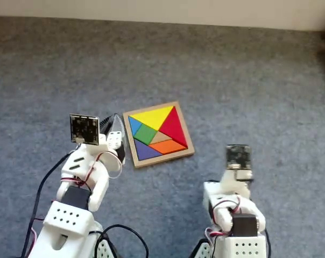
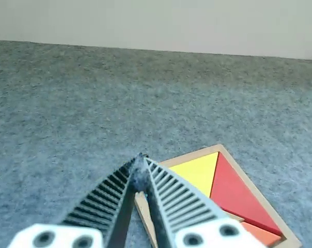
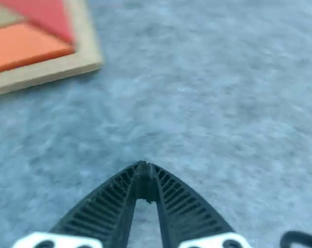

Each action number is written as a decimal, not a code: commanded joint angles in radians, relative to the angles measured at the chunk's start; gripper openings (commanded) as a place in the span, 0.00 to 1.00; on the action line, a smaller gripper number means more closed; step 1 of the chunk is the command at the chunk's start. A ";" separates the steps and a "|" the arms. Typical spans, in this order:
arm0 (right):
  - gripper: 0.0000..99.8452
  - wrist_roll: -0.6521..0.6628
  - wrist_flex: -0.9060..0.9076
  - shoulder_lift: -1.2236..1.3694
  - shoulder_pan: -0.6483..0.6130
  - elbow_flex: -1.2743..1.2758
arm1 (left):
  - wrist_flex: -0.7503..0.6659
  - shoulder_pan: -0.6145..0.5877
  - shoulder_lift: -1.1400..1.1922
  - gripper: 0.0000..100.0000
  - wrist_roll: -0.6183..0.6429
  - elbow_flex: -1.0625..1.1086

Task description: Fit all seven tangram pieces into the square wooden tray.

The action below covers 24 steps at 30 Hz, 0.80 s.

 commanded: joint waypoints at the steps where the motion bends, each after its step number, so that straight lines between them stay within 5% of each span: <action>1: 0.01 0.008 0.008 -0.019 -0.073 0.137 | -0.020 -0.021 -0.018 0.01 -0.009 -0.002; 11: 0.01 0.008 0.008 -0.019 -0.145 0.137 | -0.015 -0.143 -0.019 0.01 -0.133 0.008; 24: 0.01 0.008 0.008 -0.021 -0.139 0.137 | 0.015 -0.223 -0.019 0.01 -0.138 0.196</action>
